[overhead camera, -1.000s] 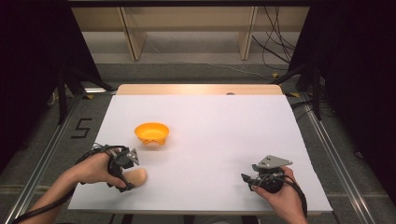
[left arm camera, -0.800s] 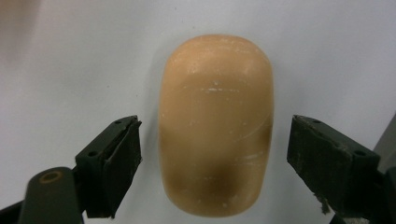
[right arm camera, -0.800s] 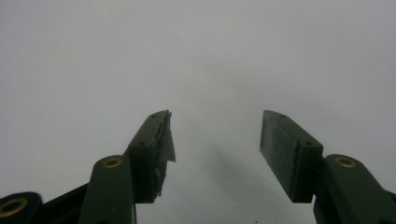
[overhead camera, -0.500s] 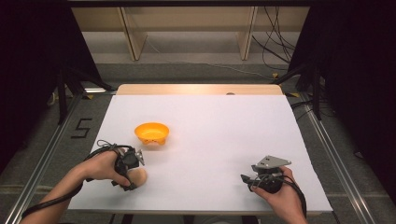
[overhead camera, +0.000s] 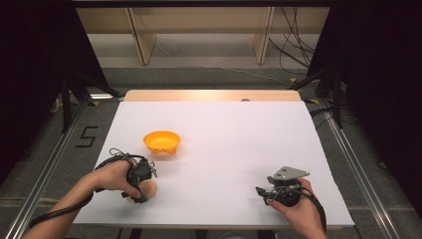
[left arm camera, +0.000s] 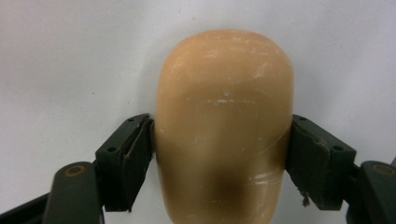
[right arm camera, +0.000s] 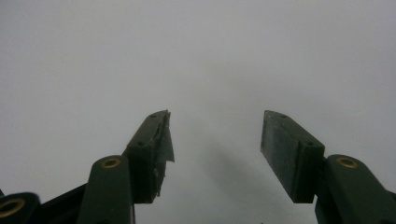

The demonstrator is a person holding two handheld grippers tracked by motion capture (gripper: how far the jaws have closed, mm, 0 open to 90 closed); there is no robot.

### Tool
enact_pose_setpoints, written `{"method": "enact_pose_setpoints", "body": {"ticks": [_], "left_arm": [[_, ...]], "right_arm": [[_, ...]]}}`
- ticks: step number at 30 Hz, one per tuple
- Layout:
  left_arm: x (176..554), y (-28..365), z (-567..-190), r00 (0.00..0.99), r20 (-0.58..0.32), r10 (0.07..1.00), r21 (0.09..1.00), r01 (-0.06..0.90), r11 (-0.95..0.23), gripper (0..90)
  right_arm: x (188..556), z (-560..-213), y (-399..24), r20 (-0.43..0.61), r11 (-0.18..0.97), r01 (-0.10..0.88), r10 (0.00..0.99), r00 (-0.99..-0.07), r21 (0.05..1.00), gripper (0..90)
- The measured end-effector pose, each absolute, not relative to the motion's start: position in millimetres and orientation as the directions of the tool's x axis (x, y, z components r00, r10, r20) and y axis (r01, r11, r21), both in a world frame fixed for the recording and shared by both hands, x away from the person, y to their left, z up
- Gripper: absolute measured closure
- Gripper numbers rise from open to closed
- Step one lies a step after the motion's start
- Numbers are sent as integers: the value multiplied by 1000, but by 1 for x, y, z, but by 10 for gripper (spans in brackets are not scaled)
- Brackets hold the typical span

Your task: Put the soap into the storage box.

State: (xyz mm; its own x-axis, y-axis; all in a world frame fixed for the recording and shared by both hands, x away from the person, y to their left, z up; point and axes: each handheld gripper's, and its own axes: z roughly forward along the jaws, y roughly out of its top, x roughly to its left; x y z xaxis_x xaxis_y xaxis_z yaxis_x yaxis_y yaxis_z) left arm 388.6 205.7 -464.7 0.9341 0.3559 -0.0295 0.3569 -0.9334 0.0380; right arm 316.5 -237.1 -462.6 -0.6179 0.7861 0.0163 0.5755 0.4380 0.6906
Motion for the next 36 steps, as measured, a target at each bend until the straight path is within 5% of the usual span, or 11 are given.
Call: {"method": "enact_pose_setpoints", "body": {"ticks": [36], "left_arm": [[387,208,-459,941,-24,337,47,337,-940,326]], "right_arm": [[316,-463,-236,33,425,590,792,-609,687,432]]}}
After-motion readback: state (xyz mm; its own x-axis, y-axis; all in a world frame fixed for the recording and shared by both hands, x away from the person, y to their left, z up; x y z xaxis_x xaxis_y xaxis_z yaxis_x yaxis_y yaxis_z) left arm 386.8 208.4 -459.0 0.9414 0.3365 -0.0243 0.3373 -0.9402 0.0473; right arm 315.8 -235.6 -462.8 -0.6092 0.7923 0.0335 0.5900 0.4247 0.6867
